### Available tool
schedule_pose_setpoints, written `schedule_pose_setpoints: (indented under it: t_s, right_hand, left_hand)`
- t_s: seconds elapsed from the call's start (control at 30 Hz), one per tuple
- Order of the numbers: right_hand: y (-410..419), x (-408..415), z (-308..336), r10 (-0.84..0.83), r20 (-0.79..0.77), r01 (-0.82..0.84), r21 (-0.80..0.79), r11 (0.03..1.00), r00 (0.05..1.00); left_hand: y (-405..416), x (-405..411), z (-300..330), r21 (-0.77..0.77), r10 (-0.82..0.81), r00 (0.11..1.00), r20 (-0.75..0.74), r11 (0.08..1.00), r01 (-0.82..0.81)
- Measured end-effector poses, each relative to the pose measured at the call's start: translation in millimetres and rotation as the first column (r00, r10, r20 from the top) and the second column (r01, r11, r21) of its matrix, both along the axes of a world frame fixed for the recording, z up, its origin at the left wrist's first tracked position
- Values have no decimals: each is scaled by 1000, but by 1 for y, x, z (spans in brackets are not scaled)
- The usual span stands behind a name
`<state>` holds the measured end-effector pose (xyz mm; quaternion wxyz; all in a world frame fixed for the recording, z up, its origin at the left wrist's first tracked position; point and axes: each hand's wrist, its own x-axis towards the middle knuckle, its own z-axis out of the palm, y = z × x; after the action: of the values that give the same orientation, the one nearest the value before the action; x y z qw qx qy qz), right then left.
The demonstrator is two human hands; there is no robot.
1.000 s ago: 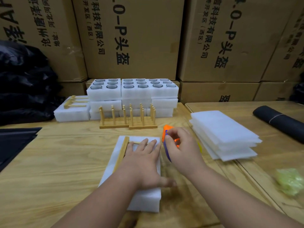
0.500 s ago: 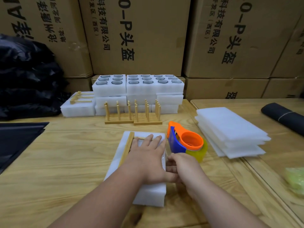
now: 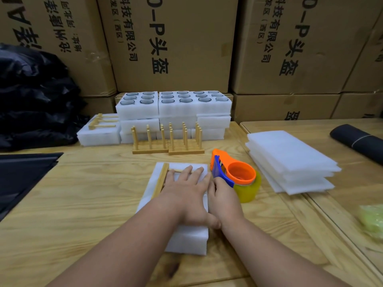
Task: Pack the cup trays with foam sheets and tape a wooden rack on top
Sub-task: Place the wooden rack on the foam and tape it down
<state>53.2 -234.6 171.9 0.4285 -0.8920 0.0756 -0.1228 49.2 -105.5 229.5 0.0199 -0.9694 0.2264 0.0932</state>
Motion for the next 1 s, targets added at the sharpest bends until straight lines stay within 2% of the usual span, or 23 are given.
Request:
schedule_pose_setpoints:
  t_s: [0.2, 0.33, 0.4, 0.43, 0.5, 0.53, 0.57, 0.63, 0.77, 0.9, 1.0]
  right_hand:
    - [-6, 3, -7, 41, -52, -54, -292, 955, 998]
    - [-12, -2, -9, 97, -40, -105, -336, 936, 994]
    - [-14, -7, -11, 85, 9, -77, -340, 937, 996]
    - [-15, -10, -12, 73, 31, -58, -330, 942, 997]
    - [-17, -13, -13, 68, 59, -48, -294, 955, 996]
    - [-18, -15, -13, 81, 64, -59, -289, 955, 995]
    - [-18, -16, -13, 102, 68, -76, -308, 948, 992]
    - [-15, -19, -13, 136, 64, -102, -379, 920, 989]
    - [-14, -17, -13, 134, 38, -107, -409, 906, 990]
    - [-10, -11, -16, 172, 40, -135, -456, 880, 984]
    - [-1, -3, -15, 241, 27, -198, -486, 851, 970]
  left_hand:
    - [1, 3, 5, -2, 4, 997, -71, 1000, -4]
    - [3, -2, 4, -125, 18, 1000, -10, 992, -19]
    - [5, -7, 8, -283, 14, 998, 62, 959, 5]
    - [6, -11, 13, -435, 37, 995, 96, 900, 8]
    - [15, -22, 28, -737, 134, 980, 147, 676, 18]
    - [23, -27, 34, -816, 179, 971, 158, 577, 27]
    - [33, -33, 39, -854, 223, 962, 160, 520, 22]
    - [54, -46, 41, -871, 299, 948, 110, 488, -53]
    - [81, -79, 23, -831, 331, 943, 18, 530, -170]
    - [71, -106, 4, -658, 225, 965, 134, 748, -83]
    - [55, -106, -14, -372, 188, 962, 197, 922, -104]
